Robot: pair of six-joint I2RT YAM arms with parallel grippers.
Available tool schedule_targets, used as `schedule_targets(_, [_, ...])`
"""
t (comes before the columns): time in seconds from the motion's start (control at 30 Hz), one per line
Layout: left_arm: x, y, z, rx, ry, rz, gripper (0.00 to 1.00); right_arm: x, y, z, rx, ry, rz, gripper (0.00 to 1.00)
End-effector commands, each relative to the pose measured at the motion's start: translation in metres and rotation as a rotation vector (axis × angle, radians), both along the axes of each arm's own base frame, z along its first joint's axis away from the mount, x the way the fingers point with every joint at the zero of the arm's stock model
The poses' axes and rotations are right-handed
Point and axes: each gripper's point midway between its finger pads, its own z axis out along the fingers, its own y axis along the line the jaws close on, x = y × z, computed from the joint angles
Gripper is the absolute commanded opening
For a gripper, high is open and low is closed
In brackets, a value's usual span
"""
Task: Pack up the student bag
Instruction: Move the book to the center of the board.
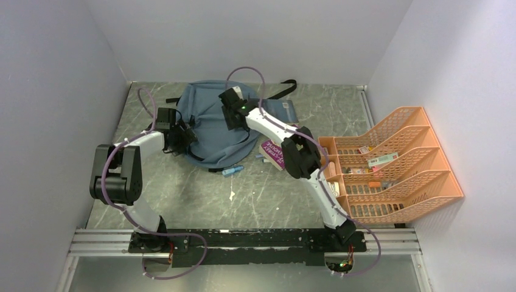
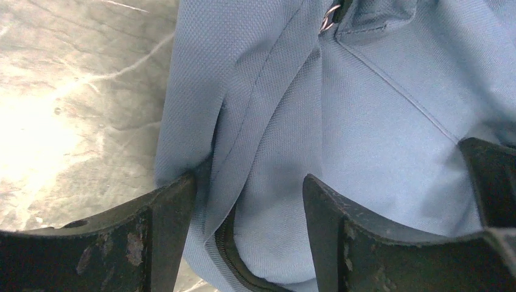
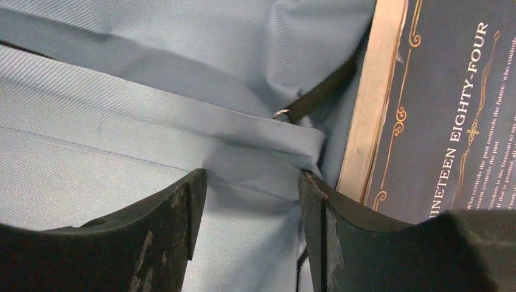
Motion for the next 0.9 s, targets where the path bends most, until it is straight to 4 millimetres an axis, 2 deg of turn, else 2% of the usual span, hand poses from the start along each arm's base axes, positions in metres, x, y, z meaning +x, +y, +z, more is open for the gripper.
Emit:
schedule_targets(0.0, [-0.019, 0.006, -0.020, 0.040, 0.100, 0.011, 0.72, 0.029, -0.070, 0.031, -0.041, -0.058, -0.147, 0.62])
schedule_targets(0.1, [-0.018, 0.006, -0.019, 0.041, 0.098, 0.010, 0.72, 0.033, -0.095, 0.033, -0.033, -0.045, -0.187, 0.61])
schedule_targets(0.17, [-0.018, 0.006, -0.018, 0.042, 0.096, 0.008, 0.72, 0.032, -0.103, 0.037, -0.012, -0.034, -0.185, 0.62])
schedule_targets(0.3, [-0.017, 0.006, -0.020, 0.044, 0.099, 0.004, 0.72, 0.025, -0.097, 0.068, 0.071, -0.064, -0.144, 0.68])
schedule_targets(0.43, [-0.017, 0.006, -0.019, 0.046, 0.101, 0.002, 0.71, 0.007, -0.085, 0.101, 0.189, -0.065, -0.088, 0.69])
schedule_targets(0.5, [-0.016, 0.006, -0.017, 0.046, 0.094, 0.001, 0.71, -0.010, -0.075, 0.114, 0.257, -0.020, -0.026, 0.69])
schedule_targets(0.63, [-0.015, 0.006, -0.014, 0.048, 0.090, -0.002, 0.71, -0.055, -0.063, 0.121, 0.356, 0.111, 0.087, 0.67])
schedule_targets(0.87, [-0.012, 0.006, -0.006, 0.048, 0.070, -0.005, 0.71, -0.139, -0.073, 0.101, 0.437, 0.317, 0.157, 0.58])
